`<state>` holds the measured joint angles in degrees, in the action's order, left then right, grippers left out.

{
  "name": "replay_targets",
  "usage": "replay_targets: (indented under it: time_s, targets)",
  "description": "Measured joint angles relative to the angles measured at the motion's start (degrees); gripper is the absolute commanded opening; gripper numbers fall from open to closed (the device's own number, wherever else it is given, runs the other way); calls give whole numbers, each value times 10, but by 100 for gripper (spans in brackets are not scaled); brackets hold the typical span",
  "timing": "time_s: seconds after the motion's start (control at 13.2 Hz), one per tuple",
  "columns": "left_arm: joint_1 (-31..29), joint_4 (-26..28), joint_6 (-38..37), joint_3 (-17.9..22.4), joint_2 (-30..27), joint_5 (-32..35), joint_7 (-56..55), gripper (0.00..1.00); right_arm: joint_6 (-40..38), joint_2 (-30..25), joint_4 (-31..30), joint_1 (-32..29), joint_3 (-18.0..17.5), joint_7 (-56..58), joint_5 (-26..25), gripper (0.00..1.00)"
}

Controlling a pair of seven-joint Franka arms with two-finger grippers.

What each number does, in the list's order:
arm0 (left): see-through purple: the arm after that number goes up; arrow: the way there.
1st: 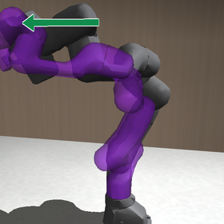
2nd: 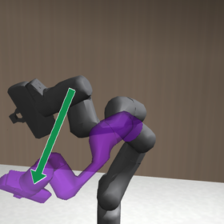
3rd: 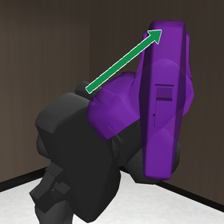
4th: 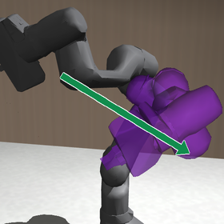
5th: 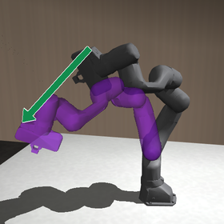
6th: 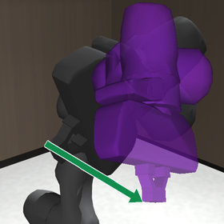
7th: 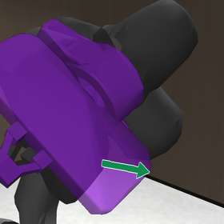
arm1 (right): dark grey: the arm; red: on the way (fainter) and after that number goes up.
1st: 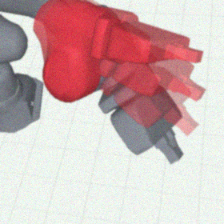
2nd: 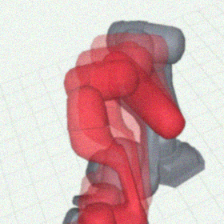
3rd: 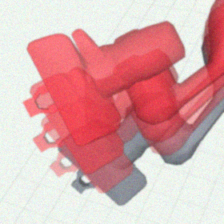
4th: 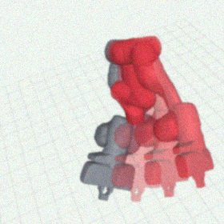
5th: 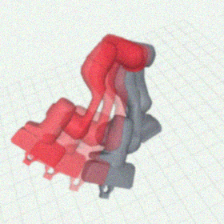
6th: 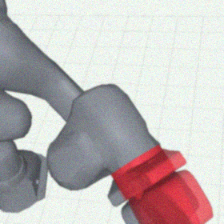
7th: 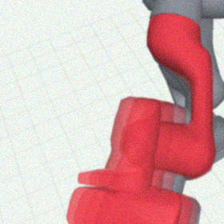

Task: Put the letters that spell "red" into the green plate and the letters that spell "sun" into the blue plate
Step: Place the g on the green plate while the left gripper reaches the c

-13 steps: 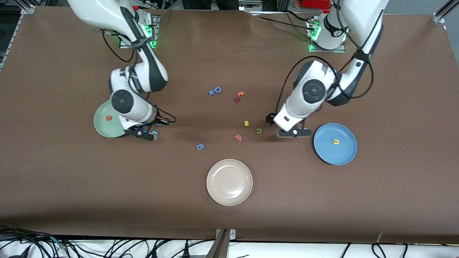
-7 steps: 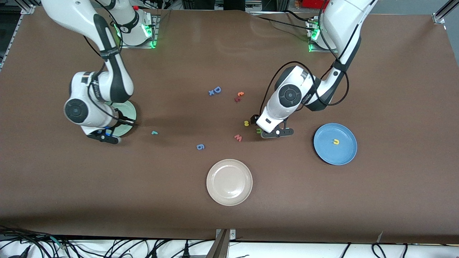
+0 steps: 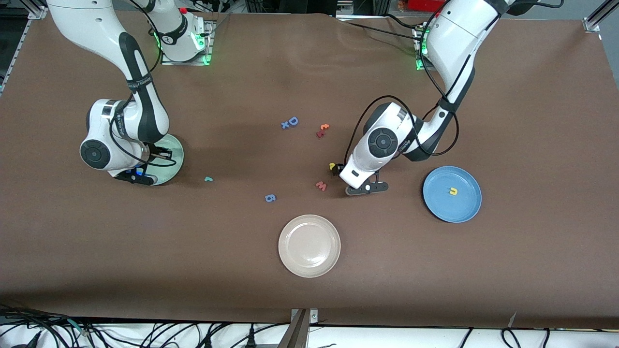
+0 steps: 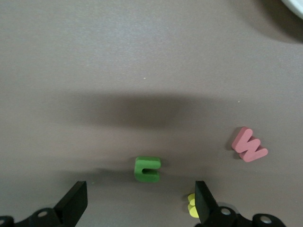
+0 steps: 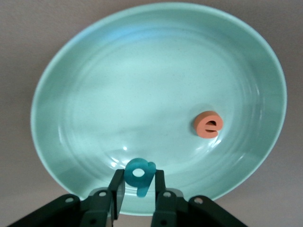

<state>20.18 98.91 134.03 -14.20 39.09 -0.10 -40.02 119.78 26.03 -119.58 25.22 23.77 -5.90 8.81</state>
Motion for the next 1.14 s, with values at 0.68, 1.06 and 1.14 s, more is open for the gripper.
replay_targets:
  time_s: [0.68,1.06,1.14]
  targets:
    - [8,-7,11,4,15,46,-14,98,10,-5,64,25,-23,-1,1,99]
    - [11,-7,26,5,22,47,-25,78,61,0,72,38,-64,-10,22,99]
    - [13,-7,28,5,23,51,-31,72,77,5,72,45,-66,-15,22,99]
